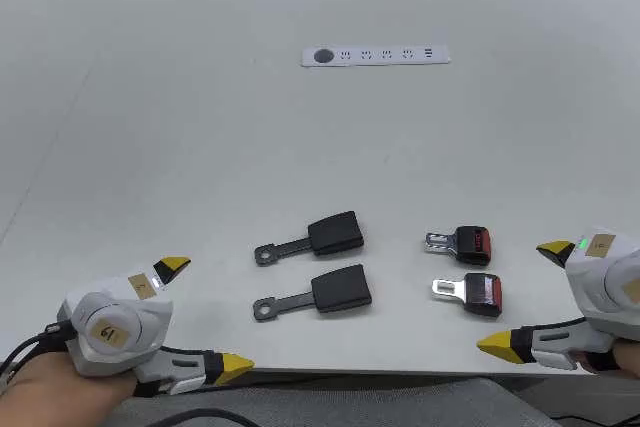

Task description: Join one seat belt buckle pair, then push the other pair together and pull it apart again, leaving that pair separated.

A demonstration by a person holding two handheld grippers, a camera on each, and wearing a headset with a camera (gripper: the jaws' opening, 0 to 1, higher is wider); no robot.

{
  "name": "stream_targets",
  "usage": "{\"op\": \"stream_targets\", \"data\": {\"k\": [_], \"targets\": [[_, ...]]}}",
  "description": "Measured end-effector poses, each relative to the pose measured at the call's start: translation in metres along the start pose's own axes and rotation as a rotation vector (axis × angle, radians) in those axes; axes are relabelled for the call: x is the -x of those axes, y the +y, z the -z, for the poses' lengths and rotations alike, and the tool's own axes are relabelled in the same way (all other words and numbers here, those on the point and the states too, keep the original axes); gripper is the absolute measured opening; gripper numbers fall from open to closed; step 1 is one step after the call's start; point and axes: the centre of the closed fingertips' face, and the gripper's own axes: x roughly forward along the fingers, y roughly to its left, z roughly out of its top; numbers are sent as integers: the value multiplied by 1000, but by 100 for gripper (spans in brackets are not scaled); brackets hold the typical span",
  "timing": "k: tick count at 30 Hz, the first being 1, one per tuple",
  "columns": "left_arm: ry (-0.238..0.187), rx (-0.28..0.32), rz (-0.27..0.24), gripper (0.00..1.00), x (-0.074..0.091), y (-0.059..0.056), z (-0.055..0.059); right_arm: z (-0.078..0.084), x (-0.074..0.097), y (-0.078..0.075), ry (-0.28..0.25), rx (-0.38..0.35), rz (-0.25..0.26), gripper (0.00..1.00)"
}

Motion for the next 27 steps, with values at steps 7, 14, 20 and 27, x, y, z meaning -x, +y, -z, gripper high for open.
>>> {"op": "stream_targets", "data": {"k": [7,14,20,27], "targets": [[3,2,-8,96,0,3,2,0,0,-2,-2,-12,8,91],[5,0,-7,96,0,2,2,-1,3,0,-3,-14,15,90],[4,4,-9,96,0,3,2,-1,3,-1,-1,-13,17,89],[6,1,-7,96,-1,5,5,-1,3,-4,-6,-16,26,87]]}}
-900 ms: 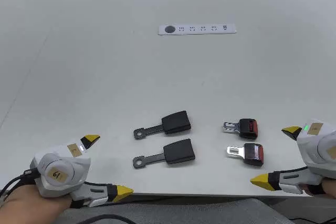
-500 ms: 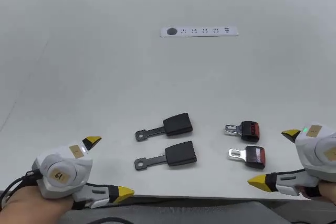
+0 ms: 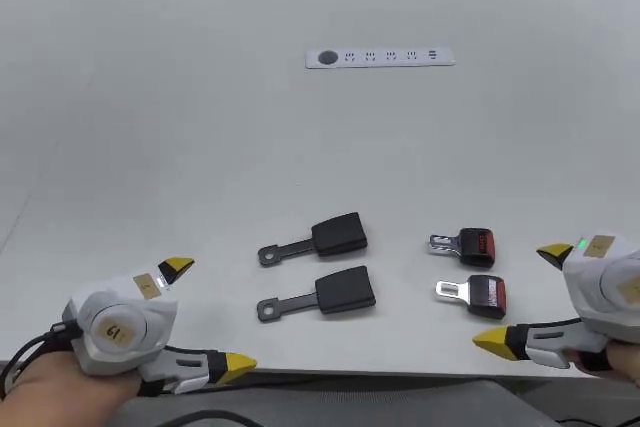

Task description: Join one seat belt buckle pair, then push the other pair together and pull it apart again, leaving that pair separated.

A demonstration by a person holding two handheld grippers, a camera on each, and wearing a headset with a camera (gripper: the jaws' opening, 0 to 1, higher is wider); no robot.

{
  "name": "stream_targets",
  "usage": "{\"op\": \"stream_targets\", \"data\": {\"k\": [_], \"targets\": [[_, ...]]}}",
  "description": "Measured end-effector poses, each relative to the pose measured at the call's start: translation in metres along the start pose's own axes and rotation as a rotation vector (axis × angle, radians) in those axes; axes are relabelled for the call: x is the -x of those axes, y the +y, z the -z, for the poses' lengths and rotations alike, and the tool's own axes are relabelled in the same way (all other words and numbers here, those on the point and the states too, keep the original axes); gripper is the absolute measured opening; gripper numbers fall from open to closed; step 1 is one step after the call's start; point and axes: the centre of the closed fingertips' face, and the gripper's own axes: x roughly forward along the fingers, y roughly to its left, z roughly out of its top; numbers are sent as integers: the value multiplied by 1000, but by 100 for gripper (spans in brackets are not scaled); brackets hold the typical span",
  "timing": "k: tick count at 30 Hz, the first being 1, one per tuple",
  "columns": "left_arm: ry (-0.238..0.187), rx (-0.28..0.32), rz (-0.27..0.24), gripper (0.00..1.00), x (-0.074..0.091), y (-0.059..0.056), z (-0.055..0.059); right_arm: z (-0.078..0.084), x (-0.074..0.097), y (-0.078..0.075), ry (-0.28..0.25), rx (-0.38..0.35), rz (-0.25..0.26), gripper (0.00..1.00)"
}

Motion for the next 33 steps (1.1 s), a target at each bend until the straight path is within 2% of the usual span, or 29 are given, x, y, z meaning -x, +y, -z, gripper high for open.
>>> {"op": "stream_targets", "data": {"k": [4,6,8,14,17,33], "targets": [[-13,-18,-19,95,2,4,-4,1,-1,-1,0,-3,-2,86],[-21,4,-13,93,3,3,-5,-1,-1,0,-4,-10,-4,86],[-8,-5,-12,92,3,2,-4,-3,0,1,-5,-4,-3,85],[-3,-2,-3,91,3,0,-4,-4,1,1,-9,9,-6,84],[3,-22,-2,91,4,-3,-4,-4,1,1,-8,13,-10,82],[4,-21,1,90,4,-1,-4,-1,2,1,-2,21,-8,79]]}}
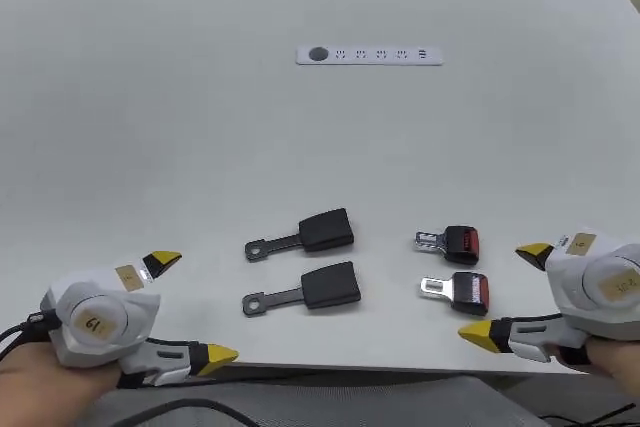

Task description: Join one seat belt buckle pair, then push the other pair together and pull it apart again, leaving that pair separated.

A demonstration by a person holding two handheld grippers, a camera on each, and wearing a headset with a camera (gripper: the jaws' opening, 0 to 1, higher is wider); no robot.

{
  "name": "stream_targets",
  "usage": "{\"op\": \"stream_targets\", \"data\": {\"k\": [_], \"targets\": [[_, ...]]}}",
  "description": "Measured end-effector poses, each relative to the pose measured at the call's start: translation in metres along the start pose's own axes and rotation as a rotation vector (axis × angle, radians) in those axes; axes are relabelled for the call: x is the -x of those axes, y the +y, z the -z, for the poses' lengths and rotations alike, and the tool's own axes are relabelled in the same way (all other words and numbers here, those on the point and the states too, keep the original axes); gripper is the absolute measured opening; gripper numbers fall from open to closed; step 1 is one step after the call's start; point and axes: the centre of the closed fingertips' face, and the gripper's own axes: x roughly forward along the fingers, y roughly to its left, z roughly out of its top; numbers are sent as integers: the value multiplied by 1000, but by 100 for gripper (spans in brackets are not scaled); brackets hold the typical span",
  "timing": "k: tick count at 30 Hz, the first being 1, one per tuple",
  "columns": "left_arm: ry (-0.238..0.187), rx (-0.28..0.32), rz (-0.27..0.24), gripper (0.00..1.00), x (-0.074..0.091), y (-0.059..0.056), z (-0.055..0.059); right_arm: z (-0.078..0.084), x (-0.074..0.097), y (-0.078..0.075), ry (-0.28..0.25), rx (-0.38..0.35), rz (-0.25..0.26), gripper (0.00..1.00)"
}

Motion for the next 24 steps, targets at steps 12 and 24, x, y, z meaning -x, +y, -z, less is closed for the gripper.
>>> {"op": "stream_targets", "data": {"k": [12,24], "targets": [[25,-15,31,90,2,-5,-1,-2,1,-4,1,18,6,78],[47,-72,27,89,3,4,-18,0,0,-2,12,44,-3,75]]}}
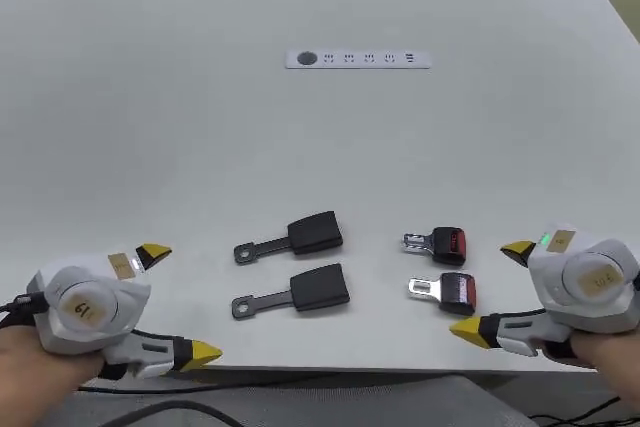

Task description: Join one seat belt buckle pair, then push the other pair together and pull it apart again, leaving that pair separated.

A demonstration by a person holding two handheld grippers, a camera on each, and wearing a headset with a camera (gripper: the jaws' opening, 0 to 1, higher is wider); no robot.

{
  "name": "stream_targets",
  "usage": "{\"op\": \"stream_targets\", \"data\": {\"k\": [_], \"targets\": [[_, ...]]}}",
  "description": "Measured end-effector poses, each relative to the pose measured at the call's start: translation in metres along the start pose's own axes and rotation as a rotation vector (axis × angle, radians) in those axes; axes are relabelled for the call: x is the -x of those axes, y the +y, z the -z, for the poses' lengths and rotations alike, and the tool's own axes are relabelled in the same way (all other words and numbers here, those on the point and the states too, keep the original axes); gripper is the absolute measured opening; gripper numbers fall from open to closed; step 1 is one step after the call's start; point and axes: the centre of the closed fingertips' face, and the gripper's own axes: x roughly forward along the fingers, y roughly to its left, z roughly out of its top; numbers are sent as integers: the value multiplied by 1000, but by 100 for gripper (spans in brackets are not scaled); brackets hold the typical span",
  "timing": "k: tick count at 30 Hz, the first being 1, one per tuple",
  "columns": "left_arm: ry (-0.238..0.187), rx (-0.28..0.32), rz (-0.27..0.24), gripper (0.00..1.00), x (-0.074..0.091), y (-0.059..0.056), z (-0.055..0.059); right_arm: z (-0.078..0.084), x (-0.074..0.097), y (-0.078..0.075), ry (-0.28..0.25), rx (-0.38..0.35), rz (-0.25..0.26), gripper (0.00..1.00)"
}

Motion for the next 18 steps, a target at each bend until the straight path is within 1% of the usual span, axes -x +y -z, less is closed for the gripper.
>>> {"op": "stream_targets", "data": {"k": [2,4,5,7,8,9,11,14,15,18], "targets": [[-4,-6,2,89,-3,1,-6,-1,-1,0,2,10,-1,74],[0,-15,7,87,-7,1,-7,-1,-3,0,4,18,-4,74],[5,-18,14,86,-11,1,-8,0,-5,0,6,19,-5,74],[27,-14,22,83,-18,0,-6,-1,-5,0,10,25,-12,72],[28,-13,26,82,-20,-2,-6,-1,-7,0,13,30,-14,72],[34,-13,34,82,-23,-4,-10,0,-8,0,16,38,-18,72],[45,-20,40,81,-29,-6,-10,0,-11,1,20,44,-24,71],[46,-27,54,79,-38,-9,-11,0,-16,1,24,58,-32,69],[48,-29,55,78,-40,-9,-14,0,-17,1,25,66,-36,69],[54,-33,70,75,-51,-12,-17,0,-20,2,31,83,-46,67]]}}
